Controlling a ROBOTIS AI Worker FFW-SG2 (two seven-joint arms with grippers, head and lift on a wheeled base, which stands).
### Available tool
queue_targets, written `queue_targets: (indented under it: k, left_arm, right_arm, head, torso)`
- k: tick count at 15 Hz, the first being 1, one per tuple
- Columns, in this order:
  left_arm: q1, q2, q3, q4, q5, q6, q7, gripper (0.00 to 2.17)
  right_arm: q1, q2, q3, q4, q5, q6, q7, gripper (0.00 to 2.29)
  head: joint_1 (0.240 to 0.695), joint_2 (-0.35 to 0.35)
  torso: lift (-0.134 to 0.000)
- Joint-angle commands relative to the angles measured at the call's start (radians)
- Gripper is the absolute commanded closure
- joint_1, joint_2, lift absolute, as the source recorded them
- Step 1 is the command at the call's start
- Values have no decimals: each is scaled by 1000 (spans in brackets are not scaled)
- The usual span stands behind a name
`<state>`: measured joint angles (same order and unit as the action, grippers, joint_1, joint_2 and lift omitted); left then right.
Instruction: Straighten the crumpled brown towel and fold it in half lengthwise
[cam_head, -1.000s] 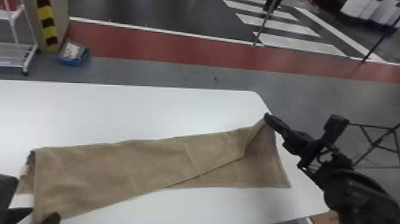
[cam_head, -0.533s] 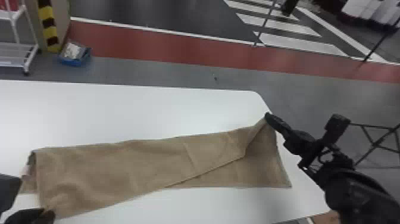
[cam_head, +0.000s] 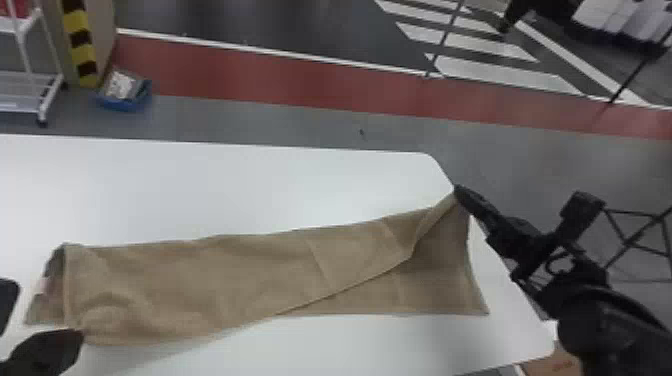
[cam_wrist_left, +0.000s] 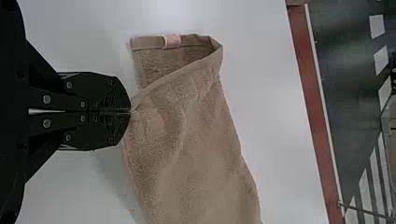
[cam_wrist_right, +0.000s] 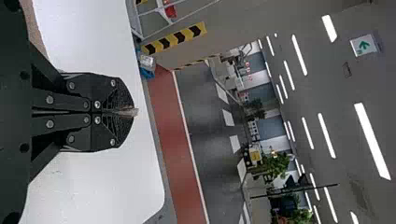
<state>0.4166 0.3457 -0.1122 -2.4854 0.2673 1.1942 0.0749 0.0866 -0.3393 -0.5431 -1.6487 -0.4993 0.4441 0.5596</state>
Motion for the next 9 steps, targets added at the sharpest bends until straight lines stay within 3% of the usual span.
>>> queue_targets:
  k: [1, 3, 6, 8, 9]
  left_arm:
    - [-13, 1, 39, -52, 36, 2, 3, 1720]
    - [-35, -4, 94, -99, 99, 5, 17, 1720]
    - [-87, -13, 171, -142, 173, 51, 28, 1720]
    - [-127, -14, 203, -142, 214, 69, 37, 1720]
    - [-156, -19, 204, -121, 222, 66, 46, 1720]
  right_arm:
    - [-4, -7, -31, -29, -22, 43, 0, 1214]
    - [-4, -17, -58, -77, -30, 104, 2, 1214]
    - [-31, -66, -109, -74, -24, 203, 2, 1214]
    - [-39, -106, -92, -51, -8, 206, -1, 1214]
    - [-57, -110, -69, -29, 18, 206, -3, 1214]
  head:
    - [695, -350]
    - [695, -350]
    - [695, -350]
    - [695, -350]
    - [695, -350]
  torso:
    - [-123]
    - [-123]
    - [-123]
    - [-123]
    - [-123]
